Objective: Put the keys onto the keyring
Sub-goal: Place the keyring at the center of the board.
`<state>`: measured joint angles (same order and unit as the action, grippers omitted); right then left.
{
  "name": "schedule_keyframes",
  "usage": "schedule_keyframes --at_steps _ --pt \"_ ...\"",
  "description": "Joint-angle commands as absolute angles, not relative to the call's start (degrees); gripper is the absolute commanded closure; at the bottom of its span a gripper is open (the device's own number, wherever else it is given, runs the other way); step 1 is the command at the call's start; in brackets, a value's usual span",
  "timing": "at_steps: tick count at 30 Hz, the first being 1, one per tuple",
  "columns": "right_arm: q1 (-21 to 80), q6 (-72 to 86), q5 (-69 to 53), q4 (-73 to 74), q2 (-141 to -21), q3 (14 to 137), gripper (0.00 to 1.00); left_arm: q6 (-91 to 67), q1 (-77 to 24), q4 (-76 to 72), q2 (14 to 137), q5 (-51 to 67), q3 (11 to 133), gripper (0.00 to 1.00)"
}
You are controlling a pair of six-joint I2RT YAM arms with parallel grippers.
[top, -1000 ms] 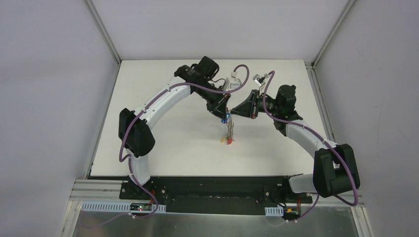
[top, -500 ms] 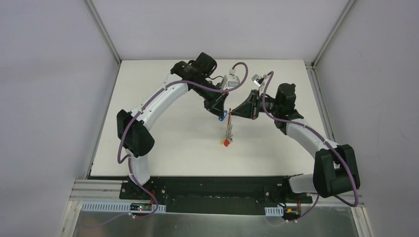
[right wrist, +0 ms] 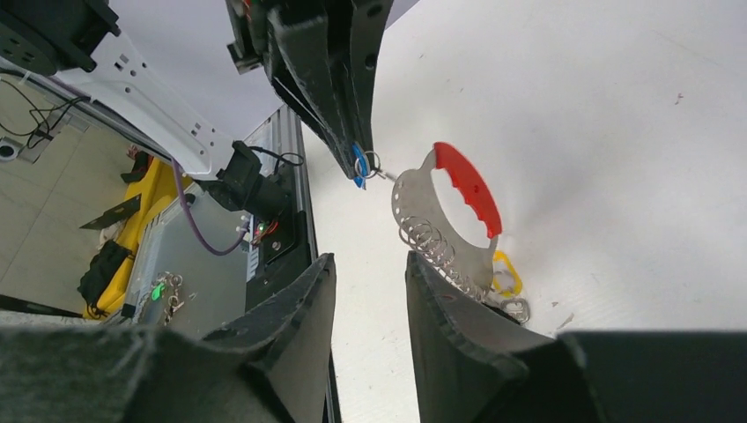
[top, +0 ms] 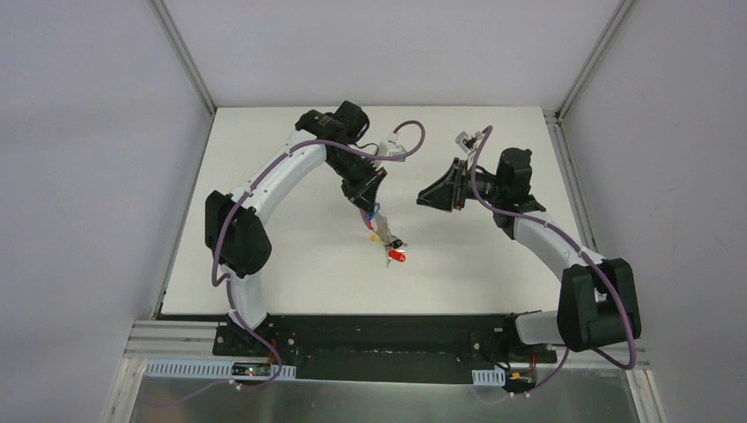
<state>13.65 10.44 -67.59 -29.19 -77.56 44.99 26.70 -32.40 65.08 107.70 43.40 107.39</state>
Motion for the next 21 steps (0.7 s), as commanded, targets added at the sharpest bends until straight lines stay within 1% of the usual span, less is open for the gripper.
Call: schedule_keyframes --at_steps 1,5,14,21 --pt "12.0 9.8 -66.9 -30.2 -75.4 46.2 0.61 30.7 -31.0 70.8 105.9 37.4 103.3 1.00" --pt "11.2 9.8 -66.4 -30.2 -75.4 46.1 0.59 31.0 -30.1 71.3 105.8 34.1 98.2 1.00" --pt "9.5 10.1 -66.1 -30.2 -75.7 46.1 0.58 29.9 -30.1 69.2 102.5 33.3 84.7 1.00" --pt "8.9 9.9 -65.7 -30.2 -76.1 46.2 0.59 27.6 -30.7 65.8 105.7 33.3 80.4 1.00"
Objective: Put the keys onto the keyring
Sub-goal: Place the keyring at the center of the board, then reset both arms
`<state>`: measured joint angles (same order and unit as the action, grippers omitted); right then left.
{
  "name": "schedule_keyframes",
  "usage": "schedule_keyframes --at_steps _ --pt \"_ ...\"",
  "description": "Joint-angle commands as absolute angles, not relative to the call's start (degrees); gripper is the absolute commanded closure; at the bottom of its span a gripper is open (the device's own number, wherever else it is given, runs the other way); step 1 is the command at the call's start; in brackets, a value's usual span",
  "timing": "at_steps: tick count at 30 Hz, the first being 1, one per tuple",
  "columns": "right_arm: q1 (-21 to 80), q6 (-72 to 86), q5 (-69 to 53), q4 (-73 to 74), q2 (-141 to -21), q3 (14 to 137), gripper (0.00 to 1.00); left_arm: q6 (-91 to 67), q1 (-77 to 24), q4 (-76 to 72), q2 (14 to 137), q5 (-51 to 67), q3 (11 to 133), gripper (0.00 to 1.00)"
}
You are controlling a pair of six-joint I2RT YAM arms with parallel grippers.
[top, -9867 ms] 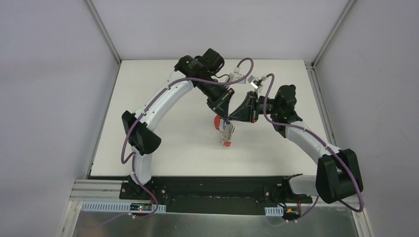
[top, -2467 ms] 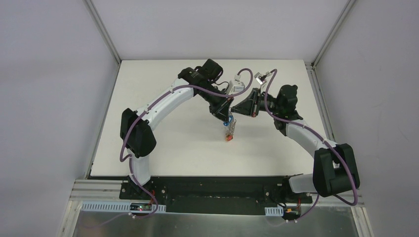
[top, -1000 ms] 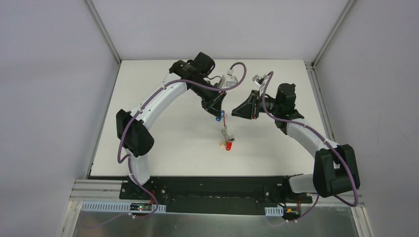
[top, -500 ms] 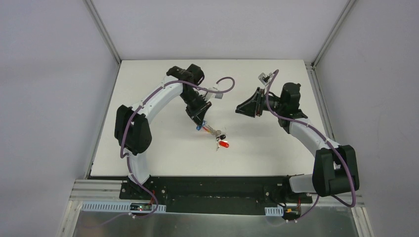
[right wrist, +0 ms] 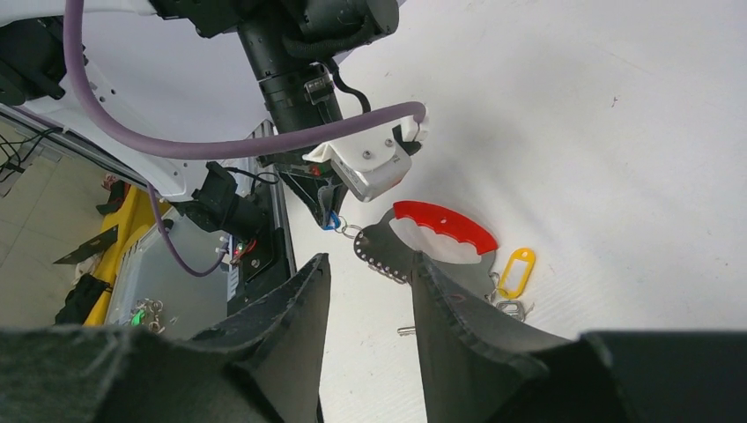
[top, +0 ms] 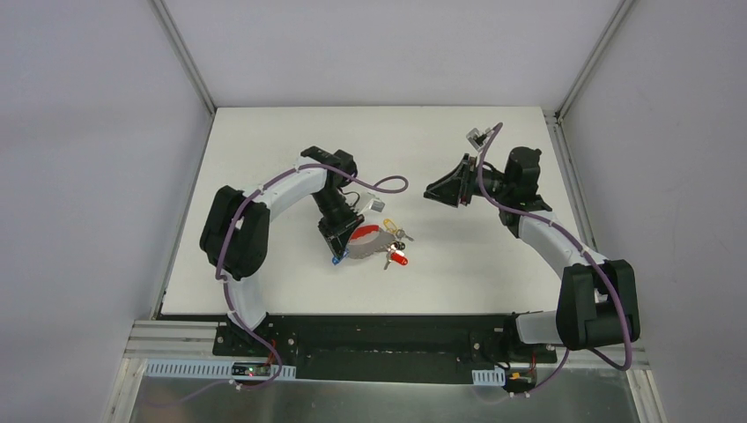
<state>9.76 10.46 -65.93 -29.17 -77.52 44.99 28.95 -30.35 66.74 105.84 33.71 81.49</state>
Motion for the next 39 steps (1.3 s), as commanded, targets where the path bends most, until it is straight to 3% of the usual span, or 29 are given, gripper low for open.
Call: schedule_keyframes --at_steps 1,11,21,30,35,39 --pt "8.7 9.9 -65.7 -30.2 -76.1 46.2 0.59 27.1 -30.8 65.5 106.4 33.2 80.1 1.00" --pt "7.4 10.0 -65.4 -30.2 -76.2 46.0 0.59 25.4 -31.3 64.8 111.3 31.0 78.9 0.94" --pt "6.8 10.2 -65.1 -30.2 -76.3 46.0 0.59 24.5 -31.3 64.9 112.3 28.2 79.2 0.73" --pt "5.6 10.1 -64.8 -30.2 -75.8 45.9 0.58 25.5 -31.2 63.7 106.3 24.6 77.3 0.64" --pt "4.5 7.5 -63.3 -27.0 -74.2 47.1 0.49 25.8 -30.9 61.8 99.1 20.4 77.1 0.59" --pt "4.1 -4.1 -59.8 -11.4 -73.2 52.3 0.37 25.5 -29.8 57.9 91.7 14.9 77.2 0.58"
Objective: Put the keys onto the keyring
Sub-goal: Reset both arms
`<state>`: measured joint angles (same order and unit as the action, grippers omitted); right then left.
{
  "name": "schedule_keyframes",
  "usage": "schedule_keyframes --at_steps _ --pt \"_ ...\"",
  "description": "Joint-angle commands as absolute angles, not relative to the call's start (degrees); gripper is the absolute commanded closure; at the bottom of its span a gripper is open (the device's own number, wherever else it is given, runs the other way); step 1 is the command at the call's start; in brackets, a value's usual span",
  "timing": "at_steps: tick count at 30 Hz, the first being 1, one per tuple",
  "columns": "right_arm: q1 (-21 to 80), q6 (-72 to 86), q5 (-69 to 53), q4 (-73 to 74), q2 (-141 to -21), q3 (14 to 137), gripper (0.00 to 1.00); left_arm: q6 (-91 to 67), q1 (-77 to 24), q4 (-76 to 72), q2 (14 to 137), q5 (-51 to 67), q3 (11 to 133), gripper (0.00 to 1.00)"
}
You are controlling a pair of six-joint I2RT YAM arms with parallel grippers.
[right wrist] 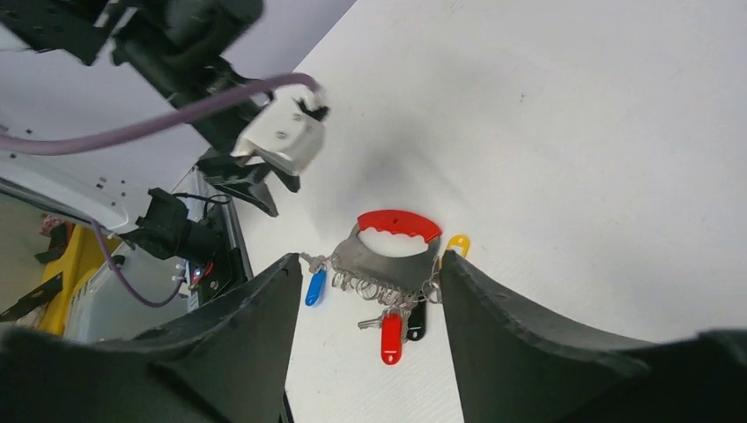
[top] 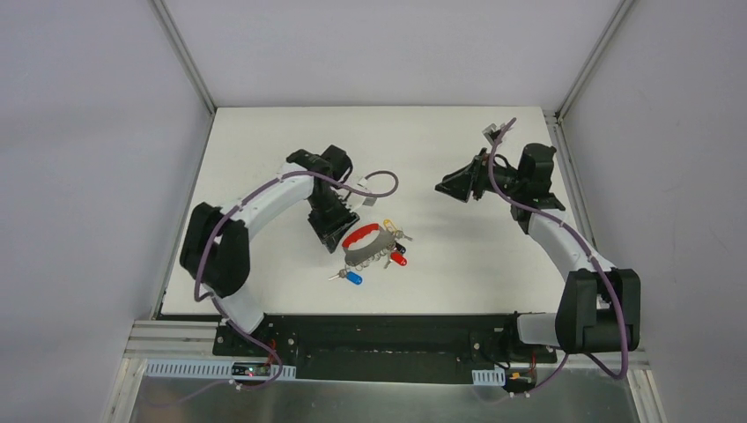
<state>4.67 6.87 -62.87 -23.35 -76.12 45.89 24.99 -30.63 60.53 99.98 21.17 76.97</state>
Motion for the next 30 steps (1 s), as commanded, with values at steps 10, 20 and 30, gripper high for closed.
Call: schedule_keyframes --at_steps 10,20,30 --pt "2.7 -16.8 -47.3 9.6 -69.7 57.9 0.00 19.1 -20.2 46.5 75.7 11.5 73.6 0.01" --pt "2.7 -11.2 -35.1 7.8 -57.6 51.2 0.00 13.0 -12.7 27.1 56.4 4.1 61.6 0.01" --pt "2.7 -7.0 -35.4 7.0 -53.3 50.0 0.00 6.6 -9.7 13.1 41.3 6.3 48.4 0.01"
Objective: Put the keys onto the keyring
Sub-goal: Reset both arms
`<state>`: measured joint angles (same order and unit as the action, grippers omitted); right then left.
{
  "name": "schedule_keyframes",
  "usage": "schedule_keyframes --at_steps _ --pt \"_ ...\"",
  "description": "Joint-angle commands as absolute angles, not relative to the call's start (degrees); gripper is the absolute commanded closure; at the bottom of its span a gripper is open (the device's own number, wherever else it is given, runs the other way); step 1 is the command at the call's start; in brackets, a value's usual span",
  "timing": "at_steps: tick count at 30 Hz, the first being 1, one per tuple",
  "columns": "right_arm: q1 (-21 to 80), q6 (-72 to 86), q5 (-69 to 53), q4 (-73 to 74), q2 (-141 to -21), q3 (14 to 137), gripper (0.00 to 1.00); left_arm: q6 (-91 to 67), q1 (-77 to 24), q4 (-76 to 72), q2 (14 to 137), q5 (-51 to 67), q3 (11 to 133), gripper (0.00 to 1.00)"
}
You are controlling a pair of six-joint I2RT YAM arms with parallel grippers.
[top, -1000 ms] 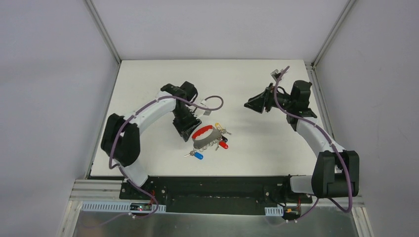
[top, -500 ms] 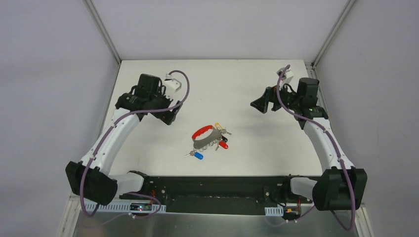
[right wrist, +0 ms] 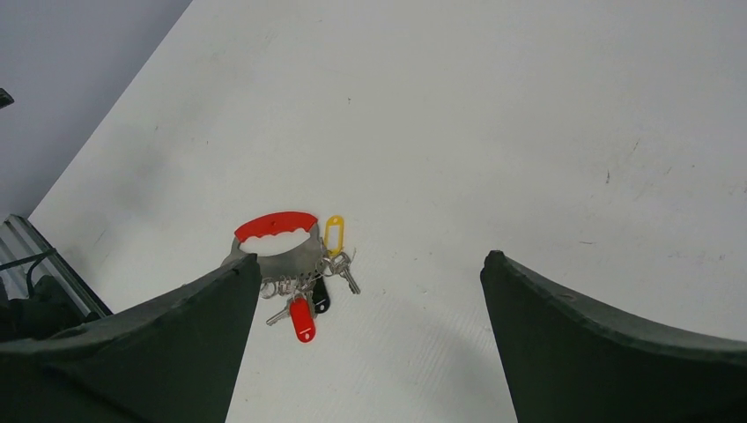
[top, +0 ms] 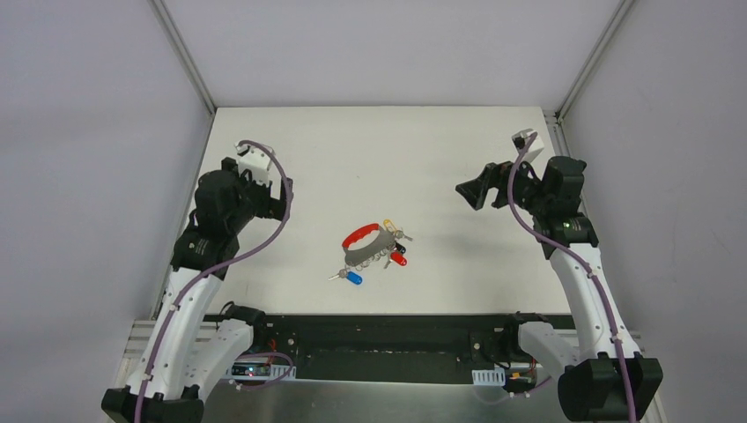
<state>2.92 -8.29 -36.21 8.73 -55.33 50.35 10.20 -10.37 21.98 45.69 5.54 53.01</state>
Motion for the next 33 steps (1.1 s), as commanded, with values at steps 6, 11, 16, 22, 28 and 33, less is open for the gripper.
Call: schedule_keyframes --at_steps 6,11,16,22,28,33 --pt "2.4 -7.4 -34.8 5.5 -52.6 47.8 0.00 3.6 -8.8 10.8 39.3 8.2 45.7 0.01" --pt "1.4 -7.6 -35.2 5.3 -51.4 46.7 0.00 2.1 -8.4 9.1 39.3 12.2 43.9 0.01" --pt "0.2 -6.9 -36.8 4.8 -51.8 45.8 0.00 1.1 -8.3 9.4 40.1 16.2 43.4 0.01" --pt "-1.3 -6.2 -36.5 4.0 -52.4 45.7 0.00 2.0 -8.0 12.1 40.7 17.8 45.1 0.01" --pt "-1.8 -6.2 -37.6 4.0 -53.4 45.5 0.00 1.8 -6.8 12.3 41.4 19.3 44.8 0.01" --pt "-2.5 -6.4 -39.0 5.0 -52.9 46.3 0.00 1.5 -6.3 12.6 41.4 20.5 45.0 0.01"
